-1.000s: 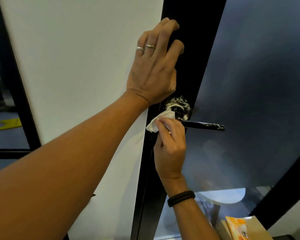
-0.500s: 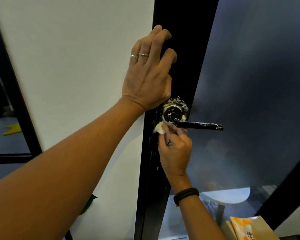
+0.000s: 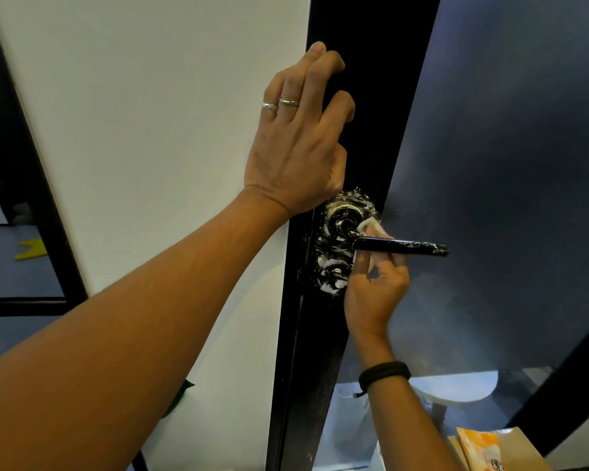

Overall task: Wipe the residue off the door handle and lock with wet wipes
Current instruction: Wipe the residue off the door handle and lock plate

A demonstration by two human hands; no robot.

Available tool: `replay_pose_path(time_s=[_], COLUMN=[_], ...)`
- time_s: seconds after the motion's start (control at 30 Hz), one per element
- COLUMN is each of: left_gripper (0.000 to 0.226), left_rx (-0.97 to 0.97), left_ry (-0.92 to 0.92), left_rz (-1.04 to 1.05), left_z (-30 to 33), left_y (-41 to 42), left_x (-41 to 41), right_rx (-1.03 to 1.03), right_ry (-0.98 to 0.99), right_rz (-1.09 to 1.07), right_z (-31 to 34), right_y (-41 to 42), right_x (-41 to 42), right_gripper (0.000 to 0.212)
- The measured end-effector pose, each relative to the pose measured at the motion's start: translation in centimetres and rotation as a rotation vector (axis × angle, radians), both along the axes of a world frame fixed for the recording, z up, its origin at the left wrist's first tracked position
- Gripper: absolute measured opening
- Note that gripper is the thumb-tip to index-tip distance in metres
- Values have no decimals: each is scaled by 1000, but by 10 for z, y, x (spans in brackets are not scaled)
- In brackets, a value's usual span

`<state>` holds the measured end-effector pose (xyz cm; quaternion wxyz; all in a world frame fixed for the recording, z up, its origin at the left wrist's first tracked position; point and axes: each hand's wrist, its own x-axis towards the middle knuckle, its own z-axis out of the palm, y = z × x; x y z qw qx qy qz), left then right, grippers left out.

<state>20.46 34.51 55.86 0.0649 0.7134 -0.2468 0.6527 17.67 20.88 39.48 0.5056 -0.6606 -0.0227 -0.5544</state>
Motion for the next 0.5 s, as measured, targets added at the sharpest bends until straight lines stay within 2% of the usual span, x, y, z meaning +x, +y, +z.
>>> replay_pose_path(time_s=[0.1,0.27,0.4,0.5], left_gripper=[36,36,36,36], left_rx=[2,3,4,-3], left_ry=[8,15,16,11], left_rz=[9,11,8,18], left_z=[0,0,0,-1], left_y=[0,1,0,0], left_x=[0,-2,-2,-1], right_rx=[-156,-151,-362,-517], right_ry=[50,88,217,243], right_rz=[-8,-53,-16,-41], right_z=[-18,-8,-7,-9], right_y=[-5,-13,-8,2], right_x=[-6,-15,-18,-22], right_gripper=[22,20,19,23])
